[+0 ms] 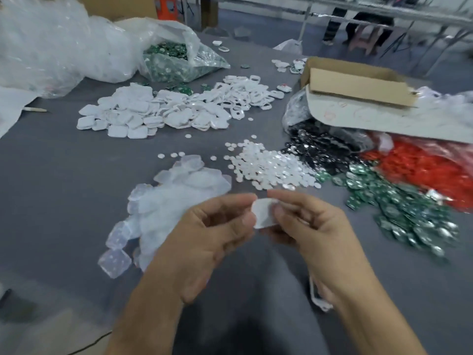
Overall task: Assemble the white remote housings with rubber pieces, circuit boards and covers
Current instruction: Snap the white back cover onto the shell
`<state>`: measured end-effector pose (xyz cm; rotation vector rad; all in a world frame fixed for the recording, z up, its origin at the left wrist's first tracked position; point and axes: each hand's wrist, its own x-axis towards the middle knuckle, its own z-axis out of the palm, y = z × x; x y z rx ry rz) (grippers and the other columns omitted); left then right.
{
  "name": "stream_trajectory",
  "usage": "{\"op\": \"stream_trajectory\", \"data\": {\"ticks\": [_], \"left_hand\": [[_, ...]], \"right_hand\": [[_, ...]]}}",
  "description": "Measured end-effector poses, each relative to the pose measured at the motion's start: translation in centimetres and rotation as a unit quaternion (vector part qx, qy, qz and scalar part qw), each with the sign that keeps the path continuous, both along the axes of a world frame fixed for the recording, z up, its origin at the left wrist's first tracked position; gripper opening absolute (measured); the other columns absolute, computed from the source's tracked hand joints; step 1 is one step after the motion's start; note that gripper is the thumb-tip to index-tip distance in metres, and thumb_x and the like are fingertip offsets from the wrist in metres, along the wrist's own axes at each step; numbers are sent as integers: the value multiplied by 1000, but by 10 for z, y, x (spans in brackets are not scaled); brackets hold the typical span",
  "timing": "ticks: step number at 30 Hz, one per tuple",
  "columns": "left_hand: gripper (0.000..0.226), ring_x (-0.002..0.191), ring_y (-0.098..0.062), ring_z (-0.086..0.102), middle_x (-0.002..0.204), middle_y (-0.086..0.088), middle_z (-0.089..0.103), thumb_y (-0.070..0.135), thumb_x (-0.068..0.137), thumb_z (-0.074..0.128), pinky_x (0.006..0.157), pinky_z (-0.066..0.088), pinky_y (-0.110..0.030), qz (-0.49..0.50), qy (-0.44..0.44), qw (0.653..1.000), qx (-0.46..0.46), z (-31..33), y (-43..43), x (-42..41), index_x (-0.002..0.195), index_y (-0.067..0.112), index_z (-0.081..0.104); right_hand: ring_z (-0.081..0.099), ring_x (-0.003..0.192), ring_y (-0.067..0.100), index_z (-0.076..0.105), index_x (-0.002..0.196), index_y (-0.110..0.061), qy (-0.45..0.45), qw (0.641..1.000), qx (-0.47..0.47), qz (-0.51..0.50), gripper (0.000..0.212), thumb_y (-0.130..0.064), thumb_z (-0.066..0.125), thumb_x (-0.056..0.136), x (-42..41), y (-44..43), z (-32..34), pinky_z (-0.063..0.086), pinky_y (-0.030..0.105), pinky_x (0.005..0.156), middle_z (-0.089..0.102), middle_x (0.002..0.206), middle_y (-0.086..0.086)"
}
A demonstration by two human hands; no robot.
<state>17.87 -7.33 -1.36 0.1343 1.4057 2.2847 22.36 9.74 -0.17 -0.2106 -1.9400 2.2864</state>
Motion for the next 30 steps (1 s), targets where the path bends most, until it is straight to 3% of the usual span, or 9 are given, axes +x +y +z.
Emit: {"op": "stream_trajectory", "data": {"ticks": [6,9,11,14,17,22,24,27,30], "left_hand": [[33,85,-3,73,92,2,79,18,67,83,73,54,-12,20,128,990,-57,-14,44,73,97,30,82],[26,85,-6,74,91,-1,79,8,73,79,75,55,-14,28,162,986,-39,-18,60,98,97,18,81],[21,86,-9,75,92,-5,79,0,77,76,76,55,-15,49,174,982,-46,-22,66,110,97,8,77],[19,86,-11,74,91,-5,77,-6,83,73,76,54,-14,74,178,978,-79,-25,72,119,98,5,72],[17,86,-13,75,90,-4,77,13,83,74,76,54,-14,72,160,981,-77,-24,75,124,96,3,69],[19,105,-28,72,107,-14,76,25,85,80,97,55,-37,38,63,997,-32,-36,75,133,95,11,72],[13,105,-27,71,113,-17,74,21,82,79,95,55,-37,23,-9,1000,10,-40,75,137,93,16,75],[18,104,-24,71,118,-20,72,8,84,69,82,58,-26,-19,-59,995,80,-42,72,138,97,17,77],[26,109,-25,70,122,-21,70,4,88,65,84,57,-26,-72,-49,992,92,-46,69,137,112,10,72]], "right_hand": [[71,62,18,79,84,-23,19,980,88,-177,9,-23,78,76,76,29,-4,58,31,60,76,74,7],[74,66,28,79,82,-23,2,973,96,-208,9,-27,79,75,96,35,-11,60,37,63,76,73,6],[74,66,25,77,83,-24,-2,968,115,-225,13,-35,78,75,106,37,-16,60,34,64,76,70,4],[74,65,15,72,82,-28,24,950,169,-260,13,-39,76,77,118,34,-25,56,22,62,74,68,-1],[71,69,13,70,83,-30,87,918,254,-292,10,-29,80,83,128,33,-36,52,18,63,72,80,-6],[70,87,13,73,82,-22,183,869,385,-252,13,-10,78,81,147,35,-48,54,23,72,69,96,-13],[71,90,14,75,80,-19,177,879,382,-225,10,-11,81,78,154,35,-51,55,26,75,71,98,-11],[72,94,16,76,83,-24,131,927,316,-152,13,-18,83,74,161,41,-51,57,28,80,72,109,-9],[71,102,17,74,111,-26,82,944,303,-97,39,-19,87,74,164,45,-44,57,28,85,71,117,-7]]}}
